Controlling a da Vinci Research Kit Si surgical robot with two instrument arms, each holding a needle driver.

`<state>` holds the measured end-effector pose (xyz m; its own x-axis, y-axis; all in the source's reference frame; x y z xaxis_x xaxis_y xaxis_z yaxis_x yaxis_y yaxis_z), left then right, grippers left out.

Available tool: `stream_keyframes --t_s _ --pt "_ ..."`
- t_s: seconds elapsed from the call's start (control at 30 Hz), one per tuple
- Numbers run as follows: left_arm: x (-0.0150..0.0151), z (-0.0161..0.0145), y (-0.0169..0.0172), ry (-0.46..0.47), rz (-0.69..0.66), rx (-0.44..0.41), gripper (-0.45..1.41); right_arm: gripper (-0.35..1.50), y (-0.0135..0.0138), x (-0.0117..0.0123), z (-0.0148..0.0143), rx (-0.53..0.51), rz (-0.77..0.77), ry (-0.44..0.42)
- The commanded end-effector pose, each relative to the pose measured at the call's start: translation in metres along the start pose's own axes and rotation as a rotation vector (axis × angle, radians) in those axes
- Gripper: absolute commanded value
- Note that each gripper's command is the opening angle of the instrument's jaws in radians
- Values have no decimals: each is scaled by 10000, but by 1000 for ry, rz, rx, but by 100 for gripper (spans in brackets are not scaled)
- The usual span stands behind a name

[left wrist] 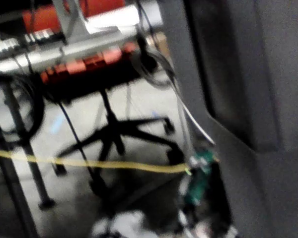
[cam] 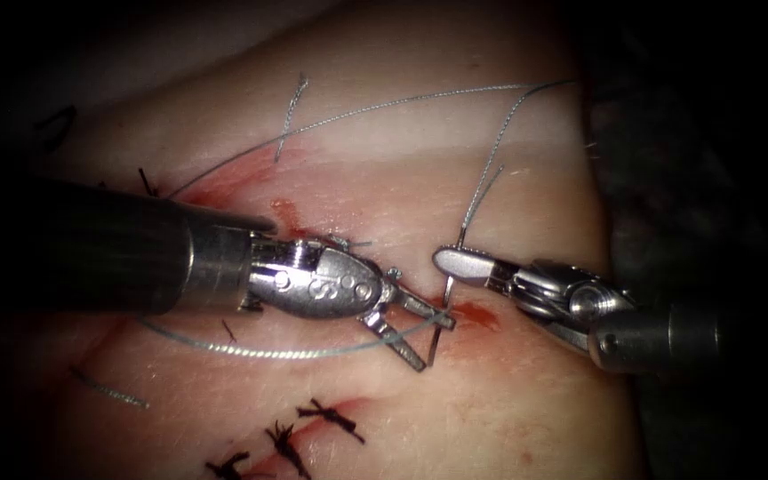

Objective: Wound Closure

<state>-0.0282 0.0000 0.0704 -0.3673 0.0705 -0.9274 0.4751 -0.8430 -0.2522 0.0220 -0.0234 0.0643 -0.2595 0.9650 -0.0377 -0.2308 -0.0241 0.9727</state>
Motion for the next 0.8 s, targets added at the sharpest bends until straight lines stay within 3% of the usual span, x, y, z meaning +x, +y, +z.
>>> stream_keyframes --t_s 0.03,0.23,0.27,0.37,0.43,0.5,0.57,0.6,0.63,0.67,0.7,0.73,0.77,0.8 --pt "-5 8 0 3 0 -3 51 -35 1 -6 7 2 0 -1" --pt "-4 18 3 5 7 -24 46 -35 1 -6 6 2 0 -2" --pt "-3 12 3 9 0 -29 56 -35 1 -6 6 2 0 -2" --pt "5 -8 -4 23 -10 -12 59 -35 1 -6 6 2 0 -2" --pt "21 -54 -15 23 -39 60 64 -35 1 -7 6 3 -1 -3" --pt "26 -68 -18 19 -57 77 64 -35 1 -8 6 3 -1 -3" --pt "38 -101 -26 22 -71 119 79 -35 2 -8 6 1 -3 -5" --pt "63 -157 -44 21 -77 249 56 -35 2 -10 6 -1 -5 -9" --pt "63 -157 -44 21 -77 249 56 -35 2 -10 6 -1 -5 -9" --pt "73 -174 -48 16 -87 299 58 -35 2 -10 6 -1 -5 -9" --pt "94 -211 -48 29 -122 340 51 -35 3 -10 5 0 -5 -10" --pt "94 -211 -48 29 -122 340 51 -35 3 -10 5 0 -5 -10" --pt "111 -239 -34 90 -154 348 29 -35 3 -10 5 0 -5 -10" --pt "111 -239 -34 90 -154 348 29 -35 3 -10 5 0 -5 -10"
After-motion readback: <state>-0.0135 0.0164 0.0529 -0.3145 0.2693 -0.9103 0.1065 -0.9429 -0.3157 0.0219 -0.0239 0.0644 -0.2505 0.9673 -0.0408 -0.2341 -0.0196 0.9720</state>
